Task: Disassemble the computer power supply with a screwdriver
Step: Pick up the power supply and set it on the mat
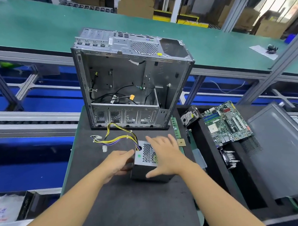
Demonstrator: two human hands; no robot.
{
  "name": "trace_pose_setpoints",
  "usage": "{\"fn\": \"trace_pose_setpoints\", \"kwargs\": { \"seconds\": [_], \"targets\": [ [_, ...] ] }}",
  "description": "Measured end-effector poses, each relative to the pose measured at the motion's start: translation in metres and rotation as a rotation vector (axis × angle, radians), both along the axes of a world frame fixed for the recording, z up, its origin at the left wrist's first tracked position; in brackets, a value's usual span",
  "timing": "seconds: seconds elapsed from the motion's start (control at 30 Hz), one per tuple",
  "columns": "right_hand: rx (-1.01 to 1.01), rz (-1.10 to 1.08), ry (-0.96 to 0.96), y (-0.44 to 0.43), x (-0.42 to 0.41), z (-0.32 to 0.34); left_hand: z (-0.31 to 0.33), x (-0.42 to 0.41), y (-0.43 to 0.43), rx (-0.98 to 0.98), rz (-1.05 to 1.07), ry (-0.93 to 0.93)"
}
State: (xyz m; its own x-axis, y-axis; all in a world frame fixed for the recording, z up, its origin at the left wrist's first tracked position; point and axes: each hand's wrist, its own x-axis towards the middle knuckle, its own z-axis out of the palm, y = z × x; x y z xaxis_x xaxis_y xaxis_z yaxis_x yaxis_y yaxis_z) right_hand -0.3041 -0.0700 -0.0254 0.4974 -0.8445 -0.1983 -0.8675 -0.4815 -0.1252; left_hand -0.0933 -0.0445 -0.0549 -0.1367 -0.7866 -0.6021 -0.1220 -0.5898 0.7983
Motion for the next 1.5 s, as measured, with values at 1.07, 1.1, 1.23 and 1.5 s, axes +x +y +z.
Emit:
{"fn": "trace_pose_setpoints", "kwargs": {
  "seconds": [1.07, 1.1, 1.23, 1.5],
  "targets": [
    [0.072, -0.235, -0.821, 0.021, -0.014, -0.043, -0.009, 0.031, 0.000, -0.077, 0.323, 0.413],
    [0.051, -0.233, -0.794, 0.023, -0.015, -0.047, -0.010, 0.031, -0.001, -0.044, 0.356, 0.410],
    [0.059, -0.272, -0.759, 0.032, -0.013, -0.055, -0.015, 0.031, -0.001, -0.032, 0.394, 0.379],
    [0.112, -0.253, -0.852, 0.032, -0.007, -0.047, -0.015, 0.030, -0.003, 0.004, 0.460, 0.333]
  ]
}}
